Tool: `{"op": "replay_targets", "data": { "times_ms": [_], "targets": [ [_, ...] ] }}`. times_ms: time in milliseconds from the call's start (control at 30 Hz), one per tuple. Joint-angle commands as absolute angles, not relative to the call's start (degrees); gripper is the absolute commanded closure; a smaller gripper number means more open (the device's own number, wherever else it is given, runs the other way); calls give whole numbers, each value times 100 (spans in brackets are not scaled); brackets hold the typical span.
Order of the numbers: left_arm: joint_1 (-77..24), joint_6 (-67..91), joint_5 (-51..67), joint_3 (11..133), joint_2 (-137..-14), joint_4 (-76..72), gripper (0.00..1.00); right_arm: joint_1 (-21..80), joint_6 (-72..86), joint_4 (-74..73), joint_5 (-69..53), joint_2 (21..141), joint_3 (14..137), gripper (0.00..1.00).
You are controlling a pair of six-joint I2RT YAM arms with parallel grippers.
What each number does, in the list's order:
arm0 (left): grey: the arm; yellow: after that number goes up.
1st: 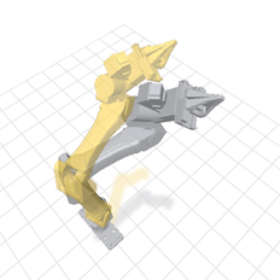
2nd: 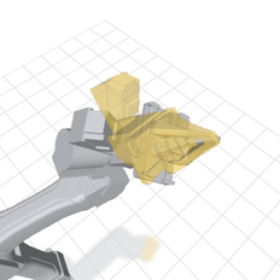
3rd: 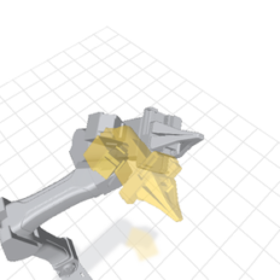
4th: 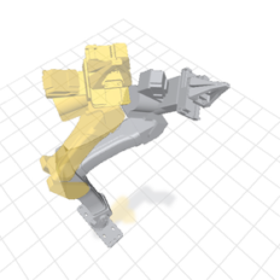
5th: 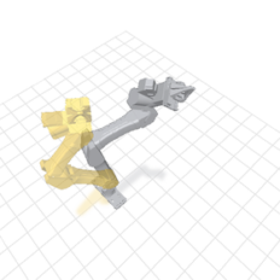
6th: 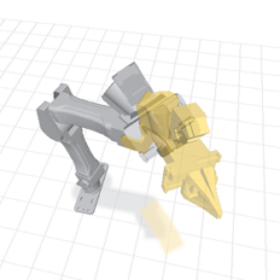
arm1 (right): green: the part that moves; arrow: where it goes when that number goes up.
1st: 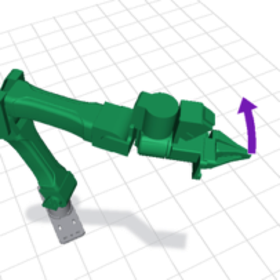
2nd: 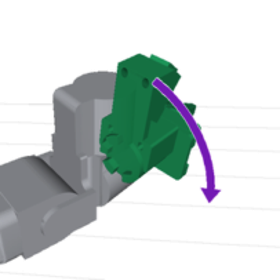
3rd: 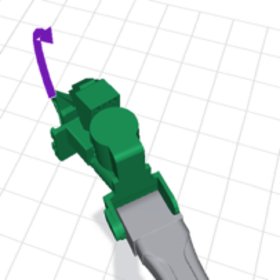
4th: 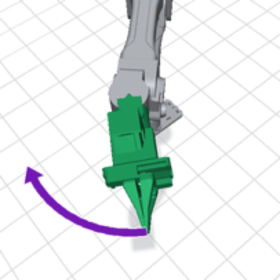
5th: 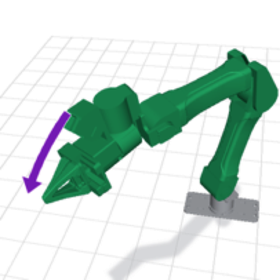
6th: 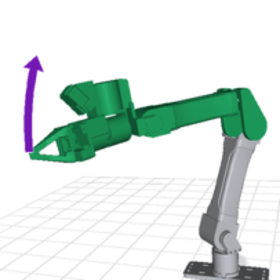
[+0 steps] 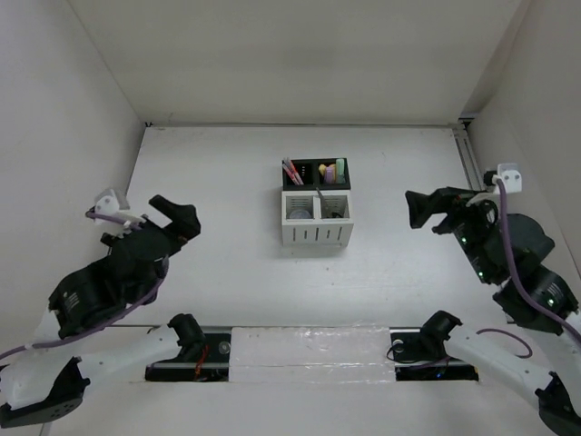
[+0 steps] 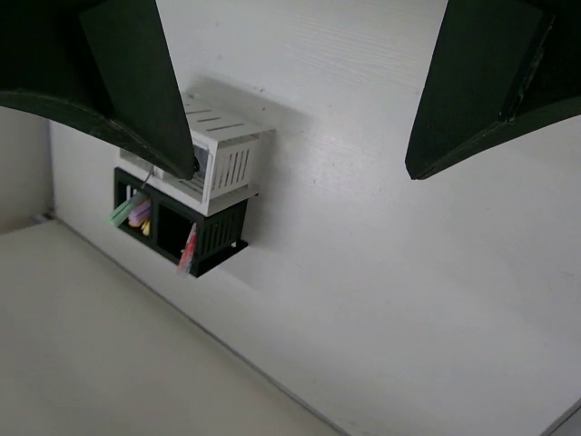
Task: Sort the stationery into containers
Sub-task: Reset both arms
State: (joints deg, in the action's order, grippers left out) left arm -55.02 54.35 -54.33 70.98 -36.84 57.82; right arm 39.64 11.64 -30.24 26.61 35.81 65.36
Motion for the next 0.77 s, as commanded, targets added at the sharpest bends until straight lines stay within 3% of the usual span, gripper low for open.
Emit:
{"op": "replay_targets", "data": {
  "times_ms": [0, 233, 733],
  "targets": [
    [-5520, 5845, -6055, 7436, -3314, 6196, 0, 4017, 1283, -4515, 3165, 3112, 7040, 0],
    [-5520, 5748, -6328, 7497, -2726, 6442, 0, 4017, 1231, -5360, 3400, 2260, 7286, 0],
    [-5520, 5862, -6275, 7269, -2646, 6328, 0, 4069, 1178, -5432, 3595, 1978, 7234, 0]
  ]
}}
